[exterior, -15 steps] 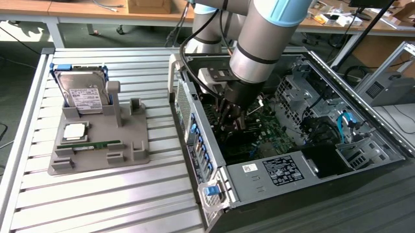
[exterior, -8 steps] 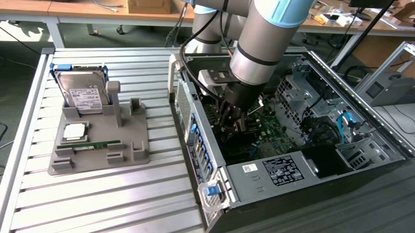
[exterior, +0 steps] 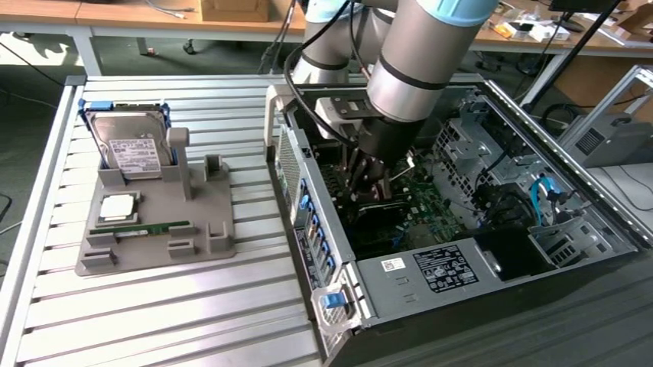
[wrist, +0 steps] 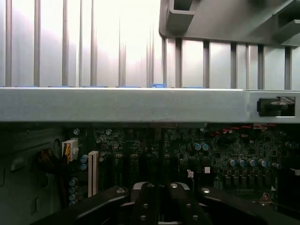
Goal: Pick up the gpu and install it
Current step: 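Press down on the gpu until it lock into place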
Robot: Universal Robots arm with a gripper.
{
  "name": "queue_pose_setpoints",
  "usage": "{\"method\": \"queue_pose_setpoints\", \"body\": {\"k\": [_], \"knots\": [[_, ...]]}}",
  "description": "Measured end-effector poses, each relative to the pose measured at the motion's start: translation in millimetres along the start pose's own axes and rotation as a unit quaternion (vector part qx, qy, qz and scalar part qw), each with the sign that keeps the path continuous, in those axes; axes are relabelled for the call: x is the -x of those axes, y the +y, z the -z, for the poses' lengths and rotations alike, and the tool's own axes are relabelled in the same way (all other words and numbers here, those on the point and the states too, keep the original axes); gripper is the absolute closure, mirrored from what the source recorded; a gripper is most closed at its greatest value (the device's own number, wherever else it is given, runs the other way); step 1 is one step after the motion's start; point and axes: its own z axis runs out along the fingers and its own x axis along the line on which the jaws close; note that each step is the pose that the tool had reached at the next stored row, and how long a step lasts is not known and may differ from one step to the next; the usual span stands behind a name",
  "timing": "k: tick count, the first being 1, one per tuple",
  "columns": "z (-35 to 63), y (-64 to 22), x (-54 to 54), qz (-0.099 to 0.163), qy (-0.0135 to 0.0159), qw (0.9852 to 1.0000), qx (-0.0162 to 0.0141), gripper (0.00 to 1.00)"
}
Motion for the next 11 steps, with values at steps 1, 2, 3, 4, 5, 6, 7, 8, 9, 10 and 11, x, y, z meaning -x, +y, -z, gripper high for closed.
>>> {"method": "queue_pose_setpoints", "body": {"k": [1, 2, 3, 4, 5, 6, 7, 8, 9, 10, 11], "knots": [[4.7, 0.4, 0.0, 0.0, 0.0001, 1.0, 0.0, 0.9], [8.3, 0.5, 0.0, 0.0, 0.0001, 1.0, 0.0, 0.9], [10.3, -3.9, 0.0, 0.0, 0.0, 1.0, 0.0003, 0.9], [10.9, -11.5, -0.1, 0.0, 0.0, 1.0, 0.0021, 0.9], [11.4, -18.5, -0.2, 0.0, 0.0001, 1.0, 0.0046, 0.9], [11.7, -24.4, -0.3, 0.0, 0.0, 1.0, 0.0067, 0.9], [11.9, -28.8, -0.4, 0.0, 0.0, 1.0, 0.0083, 0.9], [12.0, -35.6, -0.4, 0.0, 0.0, 0.9999, 0.0112, 0.9], [11.9, -40.5, -0.5, 0.0, -0.0001, 0.9999, 0.0133, 0.9], [11.8, -47.8, -0.6, 0.0, -0.0002, 0.9999, 0.0162, 0.9], [11.7, -53.1, -0.7, 0.0, -0.0003, 0.9998, 0.0185, 0.9]]}}
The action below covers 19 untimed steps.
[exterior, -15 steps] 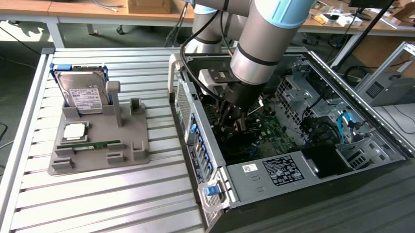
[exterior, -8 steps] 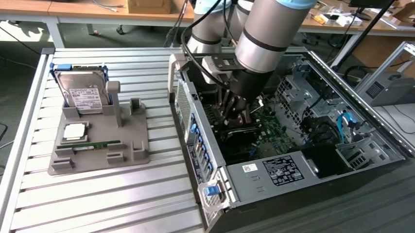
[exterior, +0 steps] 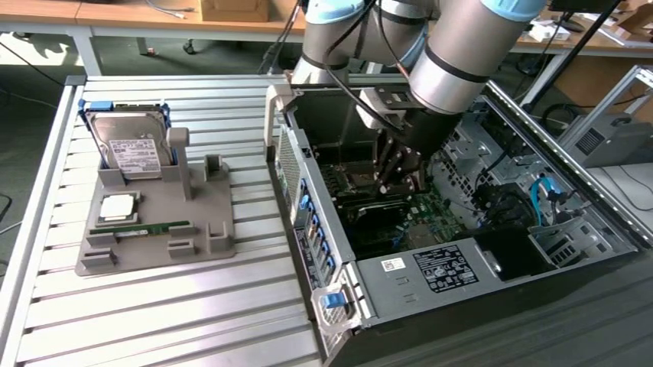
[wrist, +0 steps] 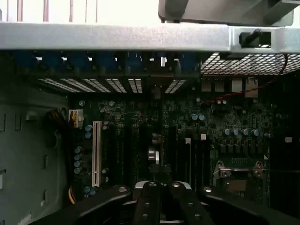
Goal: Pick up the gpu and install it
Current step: 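Press down on the gpu until it lock into place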
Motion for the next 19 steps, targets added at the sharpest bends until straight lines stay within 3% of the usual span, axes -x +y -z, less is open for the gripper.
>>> {"method": "queue_pose_setpoints", "body": {"k": [1, 3, 6, 14, 17, 19], "knots": [[0.1, -4.5, -0.1, 0.0, 0.0001, 1.0, 0.0021, 0.9], [-0.1, -19.3, -0.2, 0.0, 0.0, 1.0, 0.0094, 0.9], [0.2, -36.7, -0.5, 0.0, 0.0, 0.9999, 0.0153, 0.9], [2.1, -74.4, -1.0, 0.0, -0.0002, 0.9998, 0.022, 0.9], [2.1, -94.8, -1.3, 0.0, -0.0002, 0.9997, 0.0263, 0.9], [2.4, -98.6, -1.3, 0.0, -0.0002, 0.9996, 0.027, 0.9]]}}
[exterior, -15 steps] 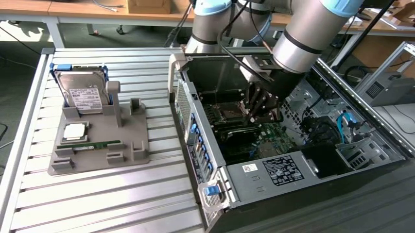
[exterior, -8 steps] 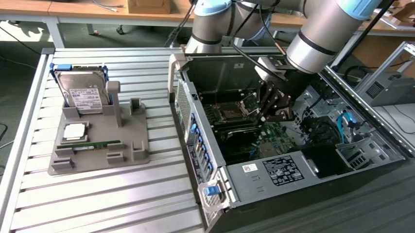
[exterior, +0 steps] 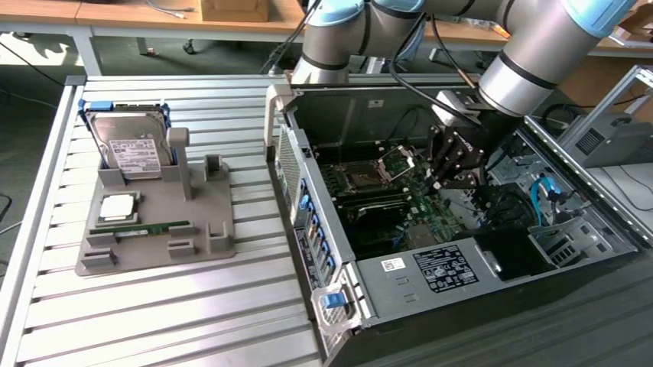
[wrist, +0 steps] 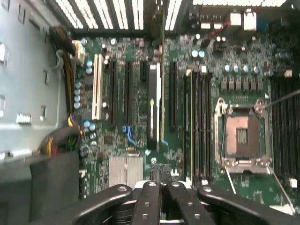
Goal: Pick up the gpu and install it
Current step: 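Press down on the gpu until it lock into place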
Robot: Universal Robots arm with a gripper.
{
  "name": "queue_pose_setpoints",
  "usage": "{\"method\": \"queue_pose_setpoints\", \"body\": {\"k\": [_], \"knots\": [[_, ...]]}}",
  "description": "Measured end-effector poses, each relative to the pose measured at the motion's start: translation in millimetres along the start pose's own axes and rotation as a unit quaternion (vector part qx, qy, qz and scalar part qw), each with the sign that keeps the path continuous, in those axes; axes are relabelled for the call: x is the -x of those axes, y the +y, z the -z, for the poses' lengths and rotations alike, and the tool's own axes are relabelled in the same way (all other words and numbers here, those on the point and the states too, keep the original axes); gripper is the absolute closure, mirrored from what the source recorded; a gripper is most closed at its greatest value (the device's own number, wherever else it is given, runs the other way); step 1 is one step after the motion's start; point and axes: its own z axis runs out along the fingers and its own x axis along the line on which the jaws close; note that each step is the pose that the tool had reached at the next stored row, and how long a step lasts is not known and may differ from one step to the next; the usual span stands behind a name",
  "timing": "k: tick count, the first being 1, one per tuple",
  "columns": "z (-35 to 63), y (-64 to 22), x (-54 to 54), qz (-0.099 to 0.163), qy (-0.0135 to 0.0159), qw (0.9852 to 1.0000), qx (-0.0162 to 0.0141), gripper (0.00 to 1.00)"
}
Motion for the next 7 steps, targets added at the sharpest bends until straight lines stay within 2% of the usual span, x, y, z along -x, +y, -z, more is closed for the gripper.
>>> {"method": "queue_pose_setpoints", "body": {"k": [7], "knots": [[0.0, 0.0, 0.0, 0.0, 0.0, 1.0, 0.0, 0.9]]}}
